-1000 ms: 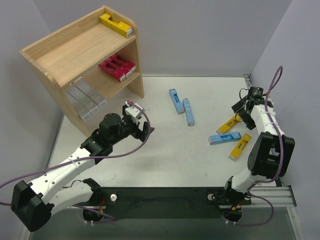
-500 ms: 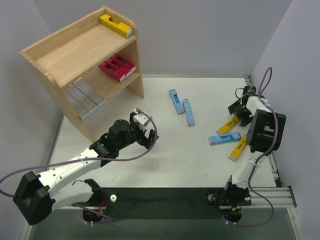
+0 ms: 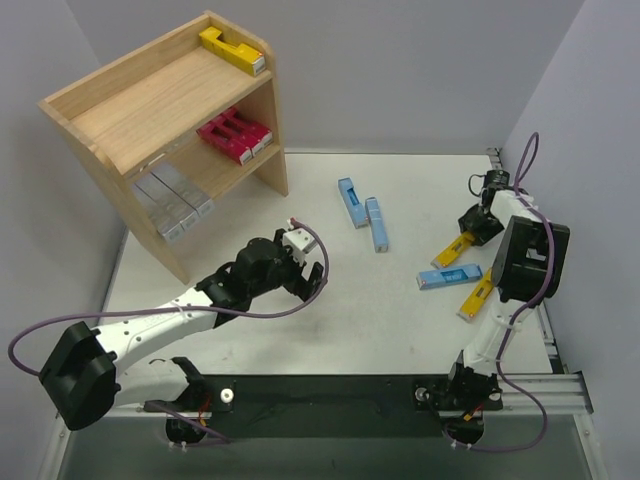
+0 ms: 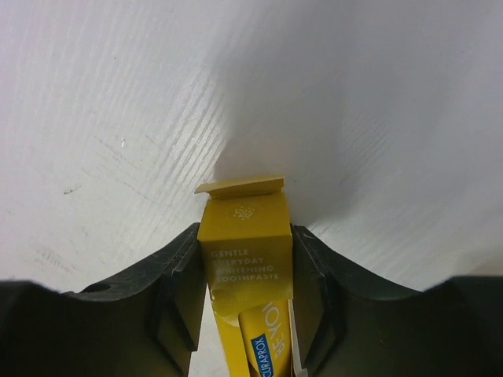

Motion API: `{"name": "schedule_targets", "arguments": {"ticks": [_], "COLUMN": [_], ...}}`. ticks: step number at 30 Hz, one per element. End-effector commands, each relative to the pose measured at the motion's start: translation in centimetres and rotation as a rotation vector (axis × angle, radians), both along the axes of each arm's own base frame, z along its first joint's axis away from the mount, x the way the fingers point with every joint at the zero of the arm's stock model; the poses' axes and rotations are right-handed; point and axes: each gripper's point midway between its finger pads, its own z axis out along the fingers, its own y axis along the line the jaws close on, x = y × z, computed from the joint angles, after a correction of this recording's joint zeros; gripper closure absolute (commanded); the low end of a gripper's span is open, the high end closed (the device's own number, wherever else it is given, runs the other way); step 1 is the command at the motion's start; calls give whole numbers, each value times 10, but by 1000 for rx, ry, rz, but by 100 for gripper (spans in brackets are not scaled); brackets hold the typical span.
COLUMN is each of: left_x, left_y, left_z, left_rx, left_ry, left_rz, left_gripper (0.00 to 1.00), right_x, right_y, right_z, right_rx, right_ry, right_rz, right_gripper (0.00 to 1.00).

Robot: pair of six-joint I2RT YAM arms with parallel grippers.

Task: Place and organize the toothpastes onto the shelf
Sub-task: Pick up the toothpaste from the center of the board, then place the toothpaste on the shelf.

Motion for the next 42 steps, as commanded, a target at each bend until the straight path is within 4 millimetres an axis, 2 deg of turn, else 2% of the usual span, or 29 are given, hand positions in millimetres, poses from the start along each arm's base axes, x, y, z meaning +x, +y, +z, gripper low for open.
{"name": "schedule_targets", "arguments": {"ticks": [1, 5, 6, 9, 10, 12, 13, 15, 18, 20, 23, 26, 33, 42], "left_x": [7, 8, 7, 0, -4, -5, -6, -6, 1, 1, -4, -13, -28, -32], "left_y": [-21, -37, -41, -60, -66, -75, -80, -87, -96, -103, -115, -127, -143, -151], "left_z": [40, 47, 47, 51, 53, 56, 61, 65, 71, 67, 65, 67, 73, 37], "left_rx": [-87, -84, -80, -80, -87, -120, -150, -207, -307, -357, -398, -392, -464, -418], "left_ry": [-45, -56, -61, -64, -62, -33, -28, 24, 102, 173, 230, 234, 271, 399], "left_rz": [-10, -13, -21, -64, -76, -72, -68, -41, 46, 73, 74, 53, 35, 144], "left_gripper": [5, 5, 5, 5, 5, 5, 5, 5, 5, 5, 5, 5, 5, 10], "right_x": [7, 6, 6, -1, -6, -14, -20, -27, -43, -53, -65, -72, -83, -91], "right_y": [15, 46, 62, 92, 111, 132, 151, 169, 203, 224, 242, 252, 261, 266], "right_z": [59, 87, 97, 111, 120, 135, 137, 153, 166, 170, 177, 183, 180, 189], "right_rx": [-49, -50, -45, -26, -17, -8, -5, -1, 16, 39, 54, 60, 67, 80], "right_ry": [-81, -128, -151, -177, -197, -236, -239, -280, -317, -331, -353, -366, -356, -382], "right_rz": [83, 159, 197, 270, 318, 374, 426, 477, 561, 613, 654, 683, 716, 731], "right_gripper": [65, 65, 65, 64, 65, 64, 64, 64, 64, 64, 63, 63, 62, 62]}}
